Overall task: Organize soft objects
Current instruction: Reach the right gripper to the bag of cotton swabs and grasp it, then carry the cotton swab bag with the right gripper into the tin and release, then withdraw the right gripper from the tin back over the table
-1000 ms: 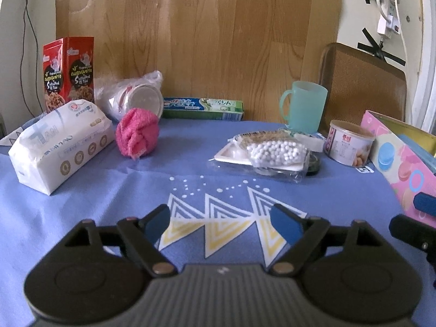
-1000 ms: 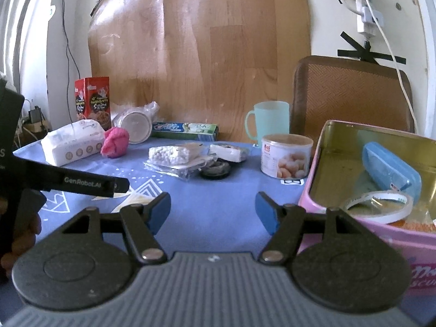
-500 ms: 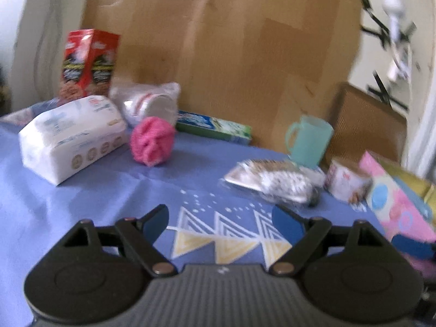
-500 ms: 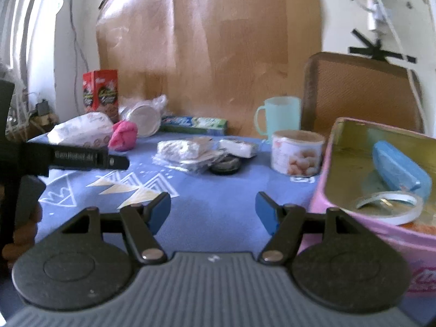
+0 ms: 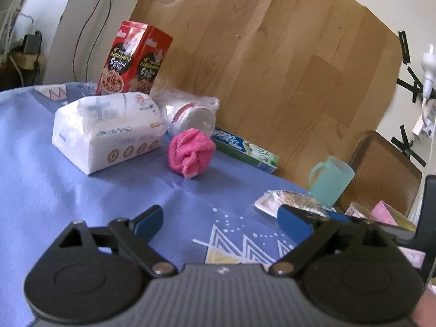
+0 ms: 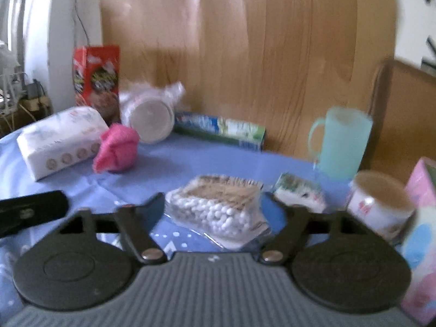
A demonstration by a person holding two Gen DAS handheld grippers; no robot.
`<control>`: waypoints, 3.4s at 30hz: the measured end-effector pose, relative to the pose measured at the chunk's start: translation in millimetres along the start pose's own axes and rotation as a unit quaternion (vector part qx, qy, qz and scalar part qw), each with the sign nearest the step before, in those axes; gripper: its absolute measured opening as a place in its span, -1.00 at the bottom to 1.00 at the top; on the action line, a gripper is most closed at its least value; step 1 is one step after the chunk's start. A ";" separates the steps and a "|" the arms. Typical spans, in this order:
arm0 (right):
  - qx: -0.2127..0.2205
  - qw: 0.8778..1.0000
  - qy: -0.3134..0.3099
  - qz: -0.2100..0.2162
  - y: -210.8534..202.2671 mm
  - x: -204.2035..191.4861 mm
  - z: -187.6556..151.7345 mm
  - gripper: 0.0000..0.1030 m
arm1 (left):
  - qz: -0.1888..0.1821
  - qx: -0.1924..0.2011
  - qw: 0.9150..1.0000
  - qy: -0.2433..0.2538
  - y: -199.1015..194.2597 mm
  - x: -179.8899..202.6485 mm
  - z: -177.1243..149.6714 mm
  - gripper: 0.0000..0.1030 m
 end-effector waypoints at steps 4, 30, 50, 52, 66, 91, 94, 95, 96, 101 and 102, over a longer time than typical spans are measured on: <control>0.010 1.000 0.004 0.015 -30.8 1.9 -15.2 0.00 | -0.004 -0.001 1.000 0.000 0.3 0.4 -0.3 0.83; -0.023 0.998 -0.019 0.049 -119.6 5.6 -128.3 0.02 | -0.174 -0.227 0.948 0.139 2.4 110.6 -71.0 -0.20; 0.136 0.978 0.081 -0.137 -209.2 124.1 -136.7 -0.01 | -0.286 -0.177 0.891 0.305 -10.1 316.6 -74.2 -0.14; 0.126 0.973 0.096 -0.168 -209.0 148.3 -139.9 0.01 | -0.274 -0.172 0.888 0.326 -0.2 337.9 -82.3 0.16; 0.133 0.950 0.191 -0.207 -213.7 207.1 -163.0 0.10 | -0.161 -0.164 0.907 0.353 15.0 328.3 -93.6 0.41; 0.142 0.965 0.157 -0.158 -215.9 140.5 -131.3 0.10 | -0.108 -0.126 0.935 0.312 -12.6 233.7 -70.4 0.65; 0.139 0.968 0.150 -0.147 -211.8 131.2 -126.7 0.10 | -0.096 -0.124 0.940 0.302 -10.2 218.4 -66.8 0.65; 0.139 0.969 0.146 -0.143 -210.4 127.4 -124.9 0.10 | -0.092 -0.123 0.942 0.299 -9.1 213.4 -65.5 0.65; 0.139 0.970 0.142 -0.141 -209.2 123.6 -123.3 0.10 | -0.087 -0.122 0.943 0.296 -8.1 207.8 -64.0 0.65; 0.136 0.975 0.122 -0.125 -200.9 103.2 -114.6 0.10 | -0.061 -0.121 0.953 0.272 -0.1 176.7 -54.5 0.66; 0.135 0.976 0.118 -0.122 -198.9 99.2 -112.8 0.10 | -0.055 -0.119 0.954 0.269 1.0 170.6 -52.9 0.66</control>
Point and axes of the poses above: each gripper's, at about its wrist camera, not at the fingertips, and y roughly the way its jaws point, x to its right, z to its top, the point moved 5 cm from there along y, roughly the way its jaws point, and after that the axes turned 13 degrees about -x, right-handed, at the moved point
